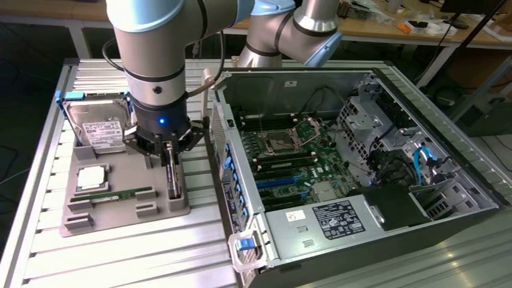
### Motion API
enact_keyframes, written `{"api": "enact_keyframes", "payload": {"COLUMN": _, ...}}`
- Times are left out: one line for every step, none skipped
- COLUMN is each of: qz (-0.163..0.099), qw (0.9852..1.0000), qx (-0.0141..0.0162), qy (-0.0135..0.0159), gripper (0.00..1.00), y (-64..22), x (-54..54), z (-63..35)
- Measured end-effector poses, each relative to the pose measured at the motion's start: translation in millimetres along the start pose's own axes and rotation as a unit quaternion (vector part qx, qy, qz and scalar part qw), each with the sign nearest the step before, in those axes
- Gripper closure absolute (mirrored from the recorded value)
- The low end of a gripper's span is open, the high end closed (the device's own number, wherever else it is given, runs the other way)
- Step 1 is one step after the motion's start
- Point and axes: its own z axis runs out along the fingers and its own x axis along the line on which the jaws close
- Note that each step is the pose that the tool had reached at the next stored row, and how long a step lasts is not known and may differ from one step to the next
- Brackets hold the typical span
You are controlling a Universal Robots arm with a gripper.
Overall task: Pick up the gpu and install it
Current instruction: 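Pick up the gpu and move the gpu toward the slot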
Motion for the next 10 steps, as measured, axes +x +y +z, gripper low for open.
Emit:
{"api": "enact_keyframes", "payload": {"qz": 0.000, "qw": 1.0000, "qx": 0.0000, "qy": 0.0000, "gripper": 0.73, "y": 0.0, "x": 0.0, "z": 0.0}}
{"api": "enact_keyframes", "payload": {"qz": 0.000, "qw": 1.0000, "qx": 0.0000, "qy": 0.0000, "gripper": 0.73, "y": 0.0, "x": 0.0, "z": 0.0}}
{"api": "enact_keyframes", "payload": {"qz": 0.000, "qw": 1.0000, "qx": 0.0000, "qy": 0.0000, "gripper": 0.73, "y": 0.0, "x": 0.0, "z": 0.0}}
{"api": "enact_keyframes", "payload": {"qz": 0.000, "qw": 1.0000, "qx": 0.0000, "qy": 0.0000, "gripper": 0.73, "y": 0.0, "x": 0.0, "z": 0.0}}
{"api": "enact_keyframes", "payload": {"qz": 0.000, "qw": 1.0000, "qx": 0.0000, "qy": 0.0000, "gripper": 0.73, "y": 0.0, "x": 0.0, "z": 0.0}}
{"api": "enact_keyframes", "payload": {"qz": 0.000, "qw": 1.0000, "qx": 0.0000, "qy": 0.0000, "gripper": 0.73, "y": 0.0, "x": 0.0, "z": 0.0}}
{"api": "enact_keyframes", "payload": {"qz": 0.000, "qw": 1.0000, "qx": 0.0000, "qy": 0.0000, "gripper": 0.73, "y": 0.0, "x": 0.0, "z": 0.0}}
{"api": "enact_keyframes", "payload": {"qz": 0.000, "qw": 1.0000, "qx": 0.0000, "qy": 0.0000, "gripper": 0.73, "y": 0.0, "x": 0.0, "z": 0.0}}
{"api": "enact_keyframes", "payload": {"qz": 0.000, "qw": 1.0000, "qx": 0.0000, "qy": 0.0000, "gripper": 0.73, "y": 0.0, "x": 0.0, "z": 0.0}}
{"api": "enact_keyframes", "payload": {"qz": 0.000, "qw": 1.0000, "qx": 0.0000, "qy": 0.0000, "gripper": 0.73, "y": 0.0, "x": 0.0, "z": 0.0}}
